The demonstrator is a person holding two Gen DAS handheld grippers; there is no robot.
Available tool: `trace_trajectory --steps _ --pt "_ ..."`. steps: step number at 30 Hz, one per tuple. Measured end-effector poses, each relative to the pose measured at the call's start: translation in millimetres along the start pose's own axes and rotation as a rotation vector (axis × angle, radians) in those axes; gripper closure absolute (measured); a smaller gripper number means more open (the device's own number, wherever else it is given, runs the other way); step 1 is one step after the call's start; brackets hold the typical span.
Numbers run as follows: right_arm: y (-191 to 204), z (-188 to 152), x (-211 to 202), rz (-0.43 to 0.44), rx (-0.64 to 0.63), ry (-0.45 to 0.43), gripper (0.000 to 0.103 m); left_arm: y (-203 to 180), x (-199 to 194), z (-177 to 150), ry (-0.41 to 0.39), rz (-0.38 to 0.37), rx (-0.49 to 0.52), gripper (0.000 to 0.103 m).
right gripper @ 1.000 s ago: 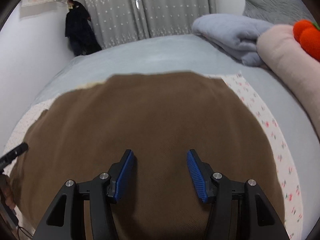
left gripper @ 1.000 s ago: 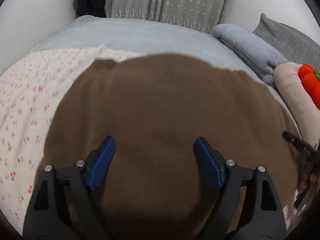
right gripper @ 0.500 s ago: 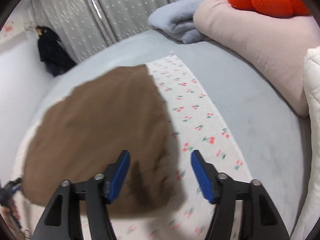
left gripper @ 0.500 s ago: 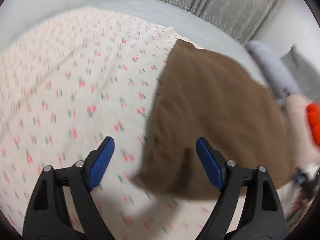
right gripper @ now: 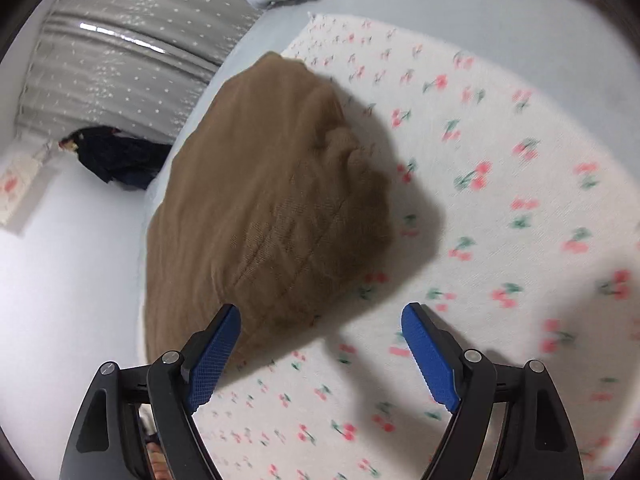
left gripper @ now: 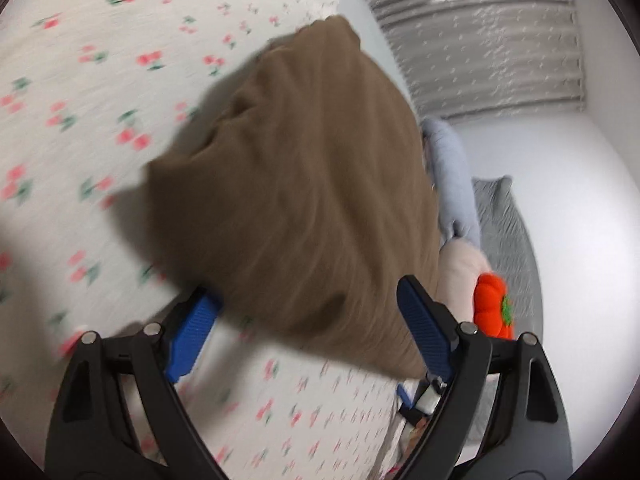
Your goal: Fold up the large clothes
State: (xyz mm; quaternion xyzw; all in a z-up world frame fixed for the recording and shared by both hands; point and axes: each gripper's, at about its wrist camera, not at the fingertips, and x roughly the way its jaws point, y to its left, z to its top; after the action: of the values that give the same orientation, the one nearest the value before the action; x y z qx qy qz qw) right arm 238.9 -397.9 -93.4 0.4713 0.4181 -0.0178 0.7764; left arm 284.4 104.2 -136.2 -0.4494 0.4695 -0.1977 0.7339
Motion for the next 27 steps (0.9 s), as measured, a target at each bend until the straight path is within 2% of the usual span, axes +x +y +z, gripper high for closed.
trace_trajectory --steps 3,5,7,9,11,12,14,16,20,23,27 --pt "2 12 10 0.072 0.04 -0.042 0.017 -3 9 5 -0.08 -0.024 -0.031 0.015" --pt "-2 23 20 0.105 0.088 -0.084 0.024 -7 14 6 -0.139 -0.011 -0.039 0.018" --pt "-6 30 25 0.119 0.141 -0.125 0.033 -10 18 7 -0.189 0.014 -0.044 0.029" --pt "-15 36 30 0.143 0.232 -0.175 0.047 -3 22 12 -0.229 0.024 -0.078 0.064" --pt "-29 38 34 0.191 0.36 -0.19 0.068 3 22 14 -0.236 -0.011 -0.13 0.072" --pt "-30 37 33 0.206 0.391 -0.184 0.072 -2 19 12 -0.249 -0.008 -0.123 0.077" --pt "-17 35 22 0.186 0.358 -0.208 0.079 -17 7 9 -0.277 0.01 -0.069 0.08" --pt "10 31 -3 0.191 0.257 -0.252 0.08 -32 -11 8 -0.291 0.012 -0.03 0.082" --pt "35 17 -44 0.231 0.197 -0.248 0.08 -45 -52 5 -0.287 -0.006 0.001 0.082" --pt "38 -10 -74 0.232 0.169 -0.209 0.08 -42 -85 -9 -0.26 -0.008 0.021 0.082" --pt "22 -48 -100 0.205 0.163 -0.138 0.08 -16 -120 -39 -0.208 0.002 0.007 0.082"
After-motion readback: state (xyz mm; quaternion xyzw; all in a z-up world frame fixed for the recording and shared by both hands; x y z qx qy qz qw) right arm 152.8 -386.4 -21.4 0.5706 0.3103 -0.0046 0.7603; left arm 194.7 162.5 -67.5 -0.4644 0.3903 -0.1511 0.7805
